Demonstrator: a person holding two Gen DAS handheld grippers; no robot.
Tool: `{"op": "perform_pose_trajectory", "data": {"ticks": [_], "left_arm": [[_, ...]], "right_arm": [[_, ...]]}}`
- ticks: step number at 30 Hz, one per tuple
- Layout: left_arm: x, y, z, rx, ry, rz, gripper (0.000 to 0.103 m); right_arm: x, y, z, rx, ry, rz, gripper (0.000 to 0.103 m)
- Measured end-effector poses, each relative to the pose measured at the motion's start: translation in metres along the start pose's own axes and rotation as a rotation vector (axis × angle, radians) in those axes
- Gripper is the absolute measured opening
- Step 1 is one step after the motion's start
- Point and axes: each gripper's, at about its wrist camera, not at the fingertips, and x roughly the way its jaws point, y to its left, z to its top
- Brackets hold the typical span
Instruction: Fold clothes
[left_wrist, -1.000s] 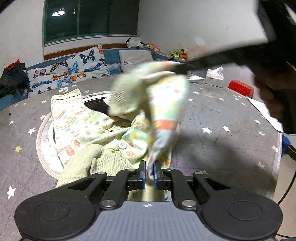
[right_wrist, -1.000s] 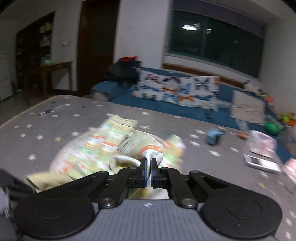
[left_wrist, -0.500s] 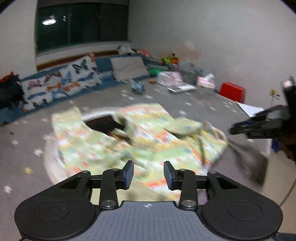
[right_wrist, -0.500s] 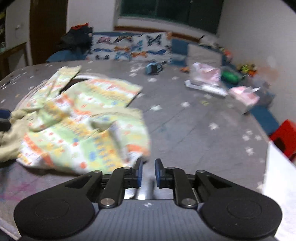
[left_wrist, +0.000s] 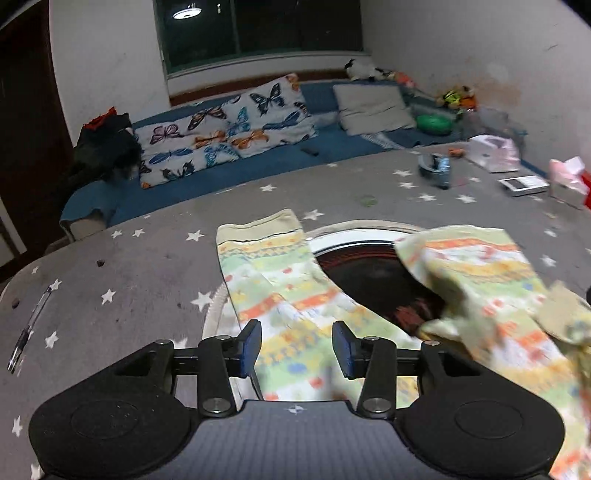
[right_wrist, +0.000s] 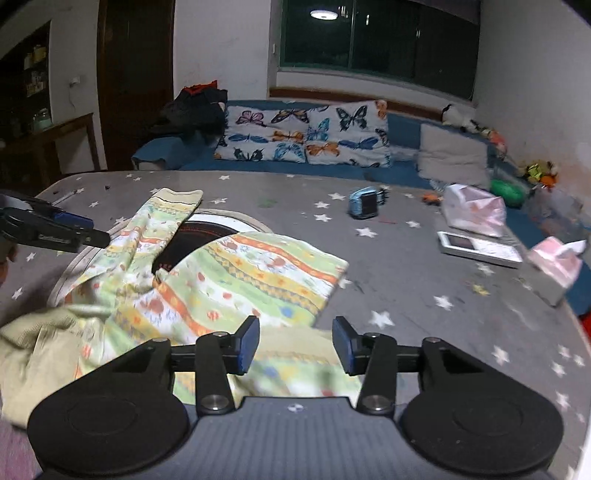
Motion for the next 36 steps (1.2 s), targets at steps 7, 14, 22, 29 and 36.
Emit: {"op": "perform_pose_trajectory", "data": {"ticks": [7,14,22,29,36], "left_arm": [[0.055,0.014,0.013,-0.030,0.072,0.039,0.029],[0.056,0.012,0.008,-0.002,0.043,0.105,0.003],[0.014,0.041,-0.011,-0.097,0.025,0.249,0.003],[-0.035,0.069,-0.037,-0.184,0.027,0.383,0.003],[-0.074,0.092,-0.076,-0.231,0.116,0.391,0.003]], "right_arm": [[0.041,0.006,0.012,0.003,0.031,0.047,0.054],[0.064,0.012,0.016,-0.006,0.053,0.071,0.054],[0.080,0.014,0.001,-0.003,0.100,0.051,0.059],[0.073,0.027,-0.010,-0.086,0.091,0.014,0.063],[0.058,0.035,-0.017,-0.129,0.087,0.011,0.063]]}}
